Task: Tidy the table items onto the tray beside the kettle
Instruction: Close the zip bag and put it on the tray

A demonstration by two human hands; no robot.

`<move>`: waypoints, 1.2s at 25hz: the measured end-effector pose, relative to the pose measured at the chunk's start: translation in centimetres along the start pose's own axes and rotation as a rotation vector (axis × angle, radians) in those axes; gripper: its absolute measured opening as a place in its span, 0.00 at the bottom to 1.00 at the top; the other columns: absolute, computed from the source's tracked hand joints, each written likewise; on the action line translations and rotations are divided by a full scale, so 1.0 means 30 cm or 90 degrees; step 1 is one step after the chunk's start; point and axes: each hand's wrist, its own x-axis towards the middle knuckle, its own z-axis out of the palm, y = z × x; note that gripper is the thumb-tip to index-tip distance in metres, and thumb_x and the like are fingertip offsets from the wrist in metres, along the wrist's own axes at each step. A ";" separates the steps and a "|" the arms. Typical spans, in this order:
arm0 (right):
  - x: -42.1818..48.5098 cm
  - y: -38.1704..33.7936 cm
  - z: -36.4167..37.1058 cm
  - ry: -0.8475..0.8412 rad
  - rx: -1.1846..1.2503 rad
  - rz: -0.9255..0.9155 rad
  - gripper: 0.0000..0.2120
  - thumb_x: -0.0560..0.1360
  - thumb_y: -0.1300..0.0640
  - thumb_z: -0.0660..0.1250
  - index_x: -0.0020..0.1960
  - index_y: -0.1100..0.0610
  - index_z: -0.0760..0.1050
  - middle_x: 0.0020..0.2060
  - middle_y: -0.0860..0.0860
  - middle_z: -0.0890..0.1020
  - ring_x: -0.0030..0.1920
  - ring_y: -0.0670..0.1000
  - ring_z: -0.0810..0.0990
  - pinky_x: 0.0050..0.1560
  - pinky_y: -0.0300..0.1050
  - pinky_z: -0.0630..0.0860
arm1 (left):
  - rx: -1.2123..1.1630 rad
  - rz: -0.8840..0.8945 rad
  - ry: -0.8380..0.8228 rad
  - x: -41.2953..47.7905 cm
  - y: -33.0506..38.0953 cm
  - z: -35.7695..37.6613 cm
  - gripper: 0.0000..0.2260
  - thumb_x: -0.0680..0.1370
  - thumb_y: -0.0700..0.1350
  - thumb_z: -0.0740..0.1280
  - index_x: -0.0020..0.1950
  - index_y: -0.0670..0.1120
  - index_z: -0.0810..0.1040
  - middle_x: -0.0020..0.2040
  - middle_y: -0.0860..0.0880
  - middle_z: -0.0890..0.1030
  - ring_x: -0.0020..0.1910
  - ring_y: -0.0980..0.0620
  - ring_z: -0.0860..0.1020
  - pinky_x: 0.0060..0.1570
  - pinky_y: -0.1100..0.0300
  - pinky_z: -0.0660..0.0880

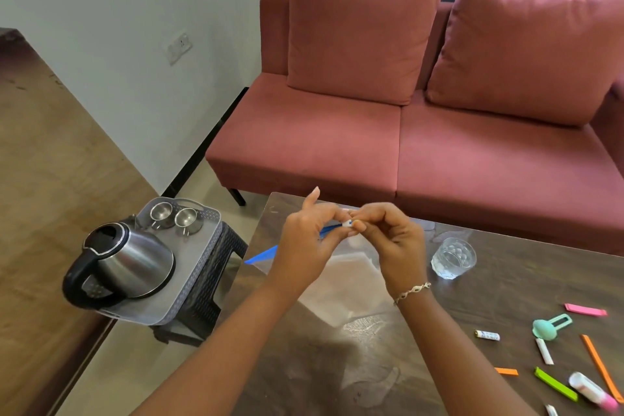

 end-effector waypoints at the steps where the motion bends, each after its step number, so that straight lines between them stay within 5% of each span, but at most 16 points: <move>1: 0.015 -0.008 0.003 0.007 0.015 0.001 0.10 0.70 0.71 0.67 0.38 0.57 0.76 0.37 0.56 0.79 0.42 0.55 0.79 0.46 0.50 0.77 | 0.001 0.008 0.001 0.022 0.003 -0.007 0.05 0.71 0.37 0.71 0.40 0.35 0.80 0.38 0.42 0.84 0.37 0.47 0.81 0.73 0.59 0.57; 7: 0.105 -0.067 0.041 0.090 -0.084 -0.087 0.10 0.71 0.66 0.64 0.38 0.51 0.72 0.36 0.51 0.77 0.38 0.47 0.75 0.43 0.39 0.74 | 0.011 0.040 0.008 0.146 0.045 -0.045 0.08 0.71 0.38 0.72 0.39 0.33 0.77 0.37 0.39 0.83 0.36 0.41 0.81 0.71 0.67 0.56; 14: 0.239 -0.141 0.051 0.134 -0.091 -0.142 0.13 0.76 0.68 0.58 0.40 0.52 0.68 0.44 0.47 0.78 0.46 0.44 0.77 0.48 0.33 0.72 | -0.021 0.097 0.007 0.290 0.122 -0.097 0.07 0.71 0.37 0.72 0.40 0.33 0.77 0.37 0.38 0.81 0.39 0.38 0.78 0.64 0.42 0.69; 18: 0.296 -0.164 0.009 0.175 -0.084 -0.173 0.12 0.78 0.64 0.57 0.41 0.48 0.66 0.46 0.48 0.80 0.45 0.38 0.76 0.47 0.29 0.70 | -0.008 0.082 -0.006 0.323 0.105 -0.140 0.07 0.71 0.36 0.71 0.38 0.33 0.76 0.39 0.39 0.82 0.41 0.39 0.79 0.71 0.51 0.61; 24: 0.347 -0.151 -0.085 0.254 -0.022 -0.162 0.13 0.78 0.64 0.57 0.40 0.48 0.66 0.40 0.51 0.81 0.51 0.50 0.82 0.50 0.36 0.73 | 0.017 0.035 -0.035 0.326 0.036 -0.194 0.06 0.70 0.38 0.72 0.36 0.41 0.76 0.40 0.43 0.83 0.47 0.44 0.81 0.56 0.45 0.75; 27: 0.358 -0.149 -0.129 0.315 -0.013 -0.163 0.14 0.78 0.64 0.57 0.39 0.47 0.67 0.36 0.43 0.77 0.45 0.46 0.82 0.47 0.36 0.73 | 0.050 0.009 -0.028 0.325 0.000 -0.214 0.07 0.71 0.39 0.72 0.35 0.45 0.75 0.37 0.51 0.81 0.45 0.49 0.81 0.71 0.46 0.60; 30: 0.353 -0.143 -0.137 0.354 -0.009 -0.175 0.14 0.77 0.64 0.57 0.39 0.47 0.67 0.33 0.41 0.76 0.41 0.46 0.82 0.46 0.42 0.74 | 0.093 0.005 -0.001 0.334 -0.014 -0.216 0.08 0.72 0.42 0.71 0.35 0.48 0.74 0.38 0.54 0.81 0.43 0.53 0.80 0.72 0.50 0.46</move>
